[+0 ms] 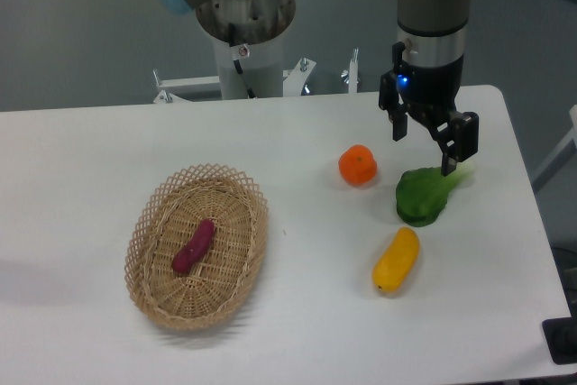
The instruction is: Pick up the sweet potato from the basket
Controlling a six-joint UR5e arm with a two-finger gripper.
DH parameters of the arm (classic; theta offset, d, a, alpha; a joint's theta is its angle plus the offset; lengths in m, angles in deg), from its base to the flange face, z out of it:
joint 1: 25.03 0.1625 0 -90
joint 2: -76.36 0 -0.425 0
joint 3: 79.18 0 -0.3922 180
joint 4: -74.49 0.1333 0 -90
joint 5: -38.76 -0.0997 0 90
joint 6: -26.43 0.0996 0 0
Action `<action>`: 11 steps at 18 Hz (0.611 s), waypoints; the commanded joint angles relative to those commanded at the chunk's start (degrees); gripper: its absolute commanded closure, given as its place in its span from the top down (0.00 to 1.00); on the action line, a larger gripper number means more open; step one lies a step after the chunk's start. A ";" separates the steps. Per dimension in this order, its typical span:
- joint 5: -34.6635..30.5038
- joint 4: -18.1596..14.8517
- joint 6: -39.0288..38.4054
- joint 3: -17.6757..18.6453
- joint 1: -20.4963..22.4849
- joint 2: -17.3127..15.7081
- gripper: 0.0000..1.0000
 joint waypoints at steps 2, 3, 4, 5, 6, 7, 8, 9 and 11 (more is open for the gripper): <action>0.09 0.79 -0.27 1.58 0.00 -0.53 1.00; 0.09 1.92 -0.27 2.29 -0.09 -0.53 1.00; -0.17 2.63 -1.06 3.51 -0.26 -0.88 1.00; 0.00 3.94 -2.98 4.83 -0.35 -1.49 1.00; 0.17 5.44 -5.61 5.80 -0.44 -1.59 1.00; 0.26 6.76 -8.59 6.51 -0.61 -1.67 1.00; 0.26 7.55 -11.32 6.95 -0.70 -1.59 1.00; 0.35 7.65 -13.70 7.04 -0.96 -1.50 1.00; 0.27 7.65 -17.74 7.04 -2.98 -0.97 1.00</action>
